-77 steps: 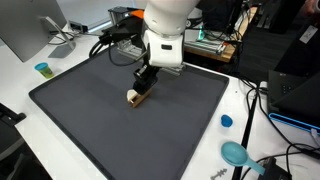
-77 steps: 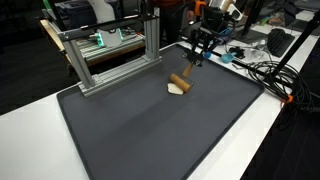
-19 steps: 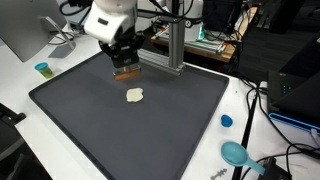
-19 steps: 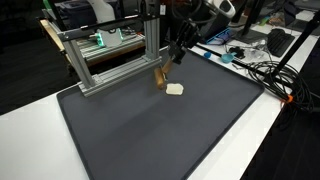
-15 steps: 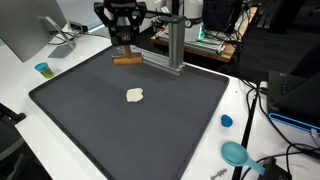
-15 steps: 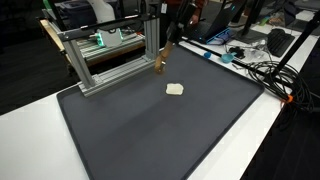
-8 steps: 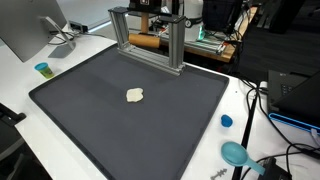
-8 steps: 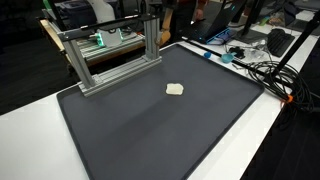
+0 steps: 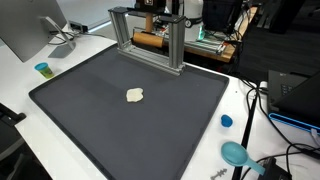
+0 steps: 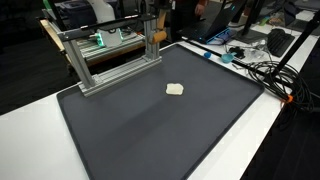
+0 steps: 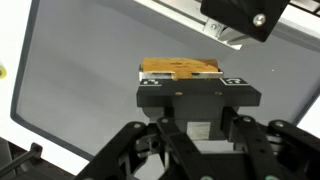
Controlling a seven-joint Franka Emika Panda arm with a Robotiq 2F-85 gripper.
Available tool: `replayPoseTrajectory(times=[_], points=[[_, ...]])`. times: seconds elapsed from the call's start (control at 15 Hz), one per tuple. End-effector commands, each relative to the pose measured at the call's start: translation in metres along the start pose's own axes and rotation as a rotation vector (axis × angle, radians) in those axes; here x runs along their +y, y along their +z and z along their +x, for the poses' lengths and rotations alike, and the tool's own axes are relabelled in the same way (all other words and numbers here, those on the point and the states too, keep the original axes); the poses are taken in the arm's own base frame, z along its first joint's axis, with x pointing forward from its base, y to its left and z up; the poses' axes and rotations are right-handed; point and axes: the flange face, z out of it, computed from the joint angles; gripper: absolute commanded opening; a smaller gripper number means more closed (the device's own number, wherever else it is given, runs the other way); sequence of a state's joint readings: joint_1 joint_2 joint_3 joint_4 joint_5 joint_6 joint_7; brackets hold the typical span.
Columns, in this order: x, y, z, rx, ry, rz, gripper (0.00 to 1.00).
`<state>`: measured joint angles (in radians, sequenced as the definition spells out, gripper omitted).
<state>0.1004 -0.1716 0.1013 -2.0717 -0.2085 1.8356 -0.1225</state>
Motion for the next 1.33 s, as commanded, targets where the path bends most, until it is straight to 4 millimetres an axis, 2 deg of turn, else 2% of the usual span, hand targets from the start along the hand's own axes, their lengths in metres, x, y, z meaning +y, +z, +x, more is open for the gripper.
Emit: replayPoseTrajectory(times=[0.0,0.27,0.53,0.6,0.8,1.13,1.27], points=[[0.003,0.005,-0.044,0.0,0.18,0.088,0.22],[0.011,0.034,-0.074,0.005,0.37,0.163,0.22],[0.039,0.057,-0.092,0.044,0.557,0.203,0.22],[0.042,0.061,-0.097,0.043,0.557,0.212,0.22],[0.039,0.059,-0.114,0.054,0.541,0.197,0.22],[0.011,0.028,-0.135,0.115,0.461,0.146,0.22],[0.003,0.026,-0.14,0.105,0.443,0.129,0.22]])
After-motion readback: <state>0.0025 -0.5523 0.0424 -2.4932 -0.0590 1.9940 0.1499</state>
